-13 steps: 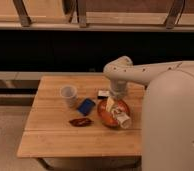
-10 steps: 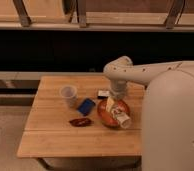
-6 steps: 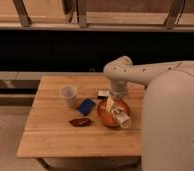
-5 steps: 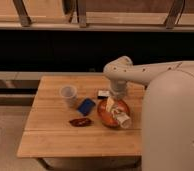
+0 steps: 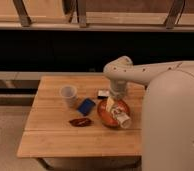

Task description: Place the eraser on the white sponge

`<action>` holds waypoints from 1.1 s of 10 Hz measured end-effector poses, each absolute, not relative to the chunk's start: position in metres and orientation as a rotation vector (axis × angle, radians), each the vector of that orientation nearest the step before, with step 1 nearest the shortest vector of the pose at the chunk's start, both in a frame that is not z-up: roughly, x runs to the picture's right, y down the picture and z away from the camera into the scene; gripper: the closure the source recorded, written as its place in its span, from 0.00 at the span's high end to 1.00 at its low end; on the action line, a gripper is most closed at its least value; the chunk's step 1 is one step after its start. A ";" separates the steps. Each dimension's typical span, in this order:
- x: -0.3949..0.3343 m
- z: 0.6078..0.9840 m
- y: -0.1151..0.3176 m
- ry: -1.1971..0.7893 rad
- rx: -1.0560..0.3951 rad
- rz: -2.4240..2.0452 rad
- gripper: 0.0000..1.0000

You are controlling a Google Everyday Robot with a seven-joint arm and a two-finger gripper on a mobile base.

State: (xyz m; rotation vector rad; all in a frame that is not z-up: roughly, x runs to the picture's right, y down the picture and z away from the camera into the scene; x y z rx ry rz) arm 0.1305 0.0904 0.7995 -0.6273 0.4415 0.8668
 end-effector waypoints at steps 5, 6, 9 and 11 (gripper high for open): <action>0.130 0.799 0.090 0.442 -0.627 0.867 0.80; 0.130 0.800 0.090 0.441 -0.627 0.867 0.80; 0.128 0.807 0.070 0.395 -0.592 0.804 0.80; 0.123 0.815 0.028 0.323 -0.527 0.655 0.80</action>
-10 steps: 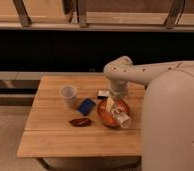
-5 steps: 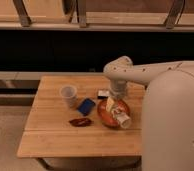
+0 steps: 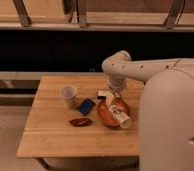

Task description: Place the eraser on the white sponge

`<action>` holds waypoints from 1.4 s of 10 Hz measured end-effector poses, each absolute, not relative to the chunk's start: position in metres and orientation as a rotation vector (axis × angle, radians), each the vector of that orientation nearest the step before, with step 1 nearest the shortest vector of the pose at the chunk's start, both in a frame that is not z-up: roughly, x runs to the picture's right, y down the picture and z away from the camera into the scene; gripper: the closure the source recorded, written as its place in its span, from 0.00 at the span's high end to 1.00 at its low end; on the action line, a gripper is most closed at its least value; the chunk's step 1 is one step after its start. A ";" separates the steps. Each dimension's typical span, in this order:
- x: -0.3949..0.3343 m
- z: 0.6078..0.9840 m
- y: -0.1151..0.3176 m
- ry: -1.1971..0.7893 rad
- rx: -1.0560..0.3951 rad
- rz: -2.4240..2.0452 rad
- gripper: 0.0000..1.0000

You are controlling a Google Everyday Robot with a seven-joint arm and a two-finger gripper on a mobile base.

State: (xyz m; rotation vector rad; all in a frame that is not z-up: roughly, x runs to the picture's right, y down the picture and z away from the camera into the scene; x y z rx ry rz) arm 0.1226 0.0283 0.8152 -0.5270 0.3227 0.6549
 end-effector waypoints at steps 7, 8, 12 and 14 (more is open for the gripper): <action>0.153 0.818 -0.070 0.082 -0.458 0.141 0.80; 0.153 0.818 -0.074 0.070 -0.454 0.121 0.80; 0.122 0.862 -0.060 0.023 -0.504 0.172 0.80; 0.089 0.898 -0.041 -0.023 -0.564 0.228 0.80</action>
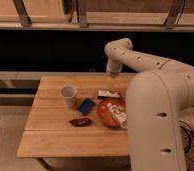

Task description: Place the eraser on the white sponge

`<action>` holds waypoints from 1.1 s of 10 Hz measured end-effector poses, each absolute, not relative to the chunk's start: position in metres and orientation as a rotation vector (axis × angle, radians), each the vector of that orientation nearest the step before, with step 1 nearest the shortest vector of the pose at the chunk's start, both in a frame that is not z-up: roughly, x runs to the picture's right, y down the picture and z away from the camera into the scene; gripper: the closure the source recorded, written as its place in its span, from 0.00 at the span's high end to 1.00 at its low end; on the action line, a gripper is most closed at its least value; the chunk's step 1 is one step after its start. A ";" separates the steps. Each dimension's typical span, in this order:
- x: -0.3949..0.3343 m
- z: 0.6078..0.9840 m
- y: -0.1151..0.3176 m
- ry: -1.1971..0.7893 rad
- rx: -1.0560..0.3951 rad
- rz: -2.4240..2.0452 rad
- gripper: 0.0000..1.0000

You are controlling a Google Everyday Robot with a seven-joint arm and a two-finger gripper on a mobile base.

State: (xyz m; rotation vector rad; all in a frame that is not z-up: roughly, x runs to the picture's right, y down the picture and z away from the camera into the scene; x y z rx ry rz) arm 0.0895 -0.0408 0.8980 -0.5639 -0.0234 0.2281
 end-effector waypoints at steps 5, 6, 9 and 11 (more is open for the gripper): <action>0.051 0.954 -0.016 -0.112 -0.681 0.235 0.80; 0.049 0.961 -0.010 -0.119 -0.704 0.234 0.80; 0.046 0.981 0.008 -0.116 -0.773 0.232 0.80; 0.045 0.991 0.018 -0.116 -0.811 0.234 0.80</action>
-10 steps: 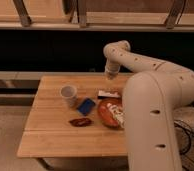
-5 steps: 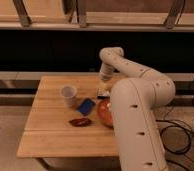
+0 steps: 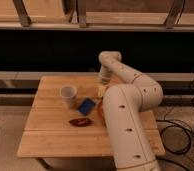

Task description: Place the eraser on the white sponge

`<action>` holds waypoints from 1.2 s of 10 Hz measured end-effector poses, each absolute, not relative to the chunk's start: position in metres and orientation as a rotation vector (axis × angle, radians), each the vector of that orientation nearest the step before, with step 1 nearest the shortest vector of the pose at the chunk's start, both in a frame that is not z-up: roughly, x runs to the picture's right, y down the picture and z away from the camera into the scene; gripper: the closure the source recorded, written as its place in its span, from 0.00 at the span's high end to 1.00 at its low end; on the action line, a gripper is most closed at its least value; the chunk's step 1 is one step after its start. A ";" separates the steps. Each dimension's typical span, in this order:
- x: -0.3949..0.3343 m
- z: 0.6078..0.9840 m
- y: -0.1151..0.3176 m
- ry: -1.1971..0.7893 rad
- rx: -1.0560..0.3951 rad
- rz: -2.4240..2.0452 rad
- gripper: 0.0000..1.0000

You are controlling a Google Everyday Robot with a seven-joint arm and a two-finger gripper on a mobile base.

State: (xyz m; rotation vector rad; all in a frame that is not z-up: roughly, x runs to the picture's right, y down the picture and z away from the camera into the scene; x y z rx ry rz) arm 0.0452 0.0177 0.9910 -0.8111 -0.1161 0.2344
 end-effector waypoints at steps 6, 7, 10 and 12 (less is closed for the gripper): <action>0.055 1.001 0.029 -0.129 -0.884 0.296 0.72; 0.061 1.000 0.027 -0.124 -0.888 0.312 0.62; 0.070 0.997 0.026 -0.112 -0.899 0.341 0.32; 0.072 0.997 0.029 -0.109 -0.911 0.351 0.12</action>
